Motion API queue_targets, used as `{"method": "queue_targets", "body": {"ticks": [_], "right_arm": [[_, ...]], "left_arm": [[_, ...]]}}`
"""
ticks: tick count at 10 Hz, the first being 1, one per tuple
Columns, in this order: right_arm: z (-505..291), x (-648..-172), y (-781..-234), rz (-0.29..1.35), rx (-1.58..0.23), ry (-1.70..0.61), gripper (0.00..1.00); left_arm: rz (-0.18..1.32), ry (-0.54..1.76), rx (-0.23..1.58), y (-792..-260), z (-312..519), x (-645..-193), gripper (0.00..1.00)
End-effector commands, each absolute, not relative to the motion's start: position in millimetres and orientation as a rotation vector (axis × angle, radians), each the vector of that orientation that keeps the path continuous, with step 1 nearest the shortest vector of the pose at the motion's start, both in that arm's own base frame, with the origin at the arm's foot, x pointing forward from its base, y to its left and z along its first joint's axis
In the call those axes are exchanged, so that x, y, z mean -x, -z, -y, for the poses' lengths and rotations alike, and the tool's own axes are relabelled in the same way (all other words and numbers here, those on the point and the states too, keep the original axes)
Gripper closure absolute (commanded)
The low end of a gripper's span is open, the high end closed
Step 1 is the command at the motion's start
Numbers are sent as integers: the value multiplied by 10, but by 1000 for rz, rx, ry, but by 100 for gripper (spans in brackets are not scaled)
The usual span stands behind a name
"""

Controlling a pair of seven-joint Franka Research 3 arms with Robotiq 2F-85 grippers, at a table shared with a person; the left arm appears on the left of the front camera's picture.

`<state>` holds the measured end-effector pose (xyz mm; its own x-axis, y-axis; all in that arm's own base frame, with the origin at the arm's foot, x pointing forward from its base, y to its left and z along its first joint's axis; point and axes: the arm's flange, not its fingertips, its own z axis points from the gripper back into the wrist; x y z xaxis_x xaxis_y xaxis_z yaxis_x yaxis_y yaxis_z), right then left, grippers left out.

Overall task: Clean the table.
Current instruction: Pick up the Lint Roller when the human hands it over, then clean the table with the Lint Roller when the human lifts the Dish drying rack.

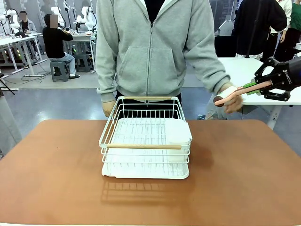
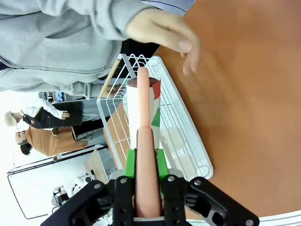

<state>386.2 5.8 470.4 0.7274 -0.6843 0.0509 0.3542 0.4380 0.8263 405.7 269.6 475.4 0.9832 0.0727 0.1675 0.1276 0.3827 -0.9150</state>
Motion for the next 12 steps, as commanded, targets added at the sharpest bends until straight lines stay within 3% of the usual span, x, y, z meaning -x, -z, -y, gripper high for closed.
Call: {"method": "queue_targets", "body": {"ticks": [1, 12], "right_arm": [[-66, -3859, -4721, 411, -907, 671, 100], [-66, -3859, -4721, 411, -907, 671, 100]], "left_arm": [[194, 37, 1181, -4759, -2700, -4027, 0], [194, 37, 1181, -4759, -2700, -4027, 0]]}}
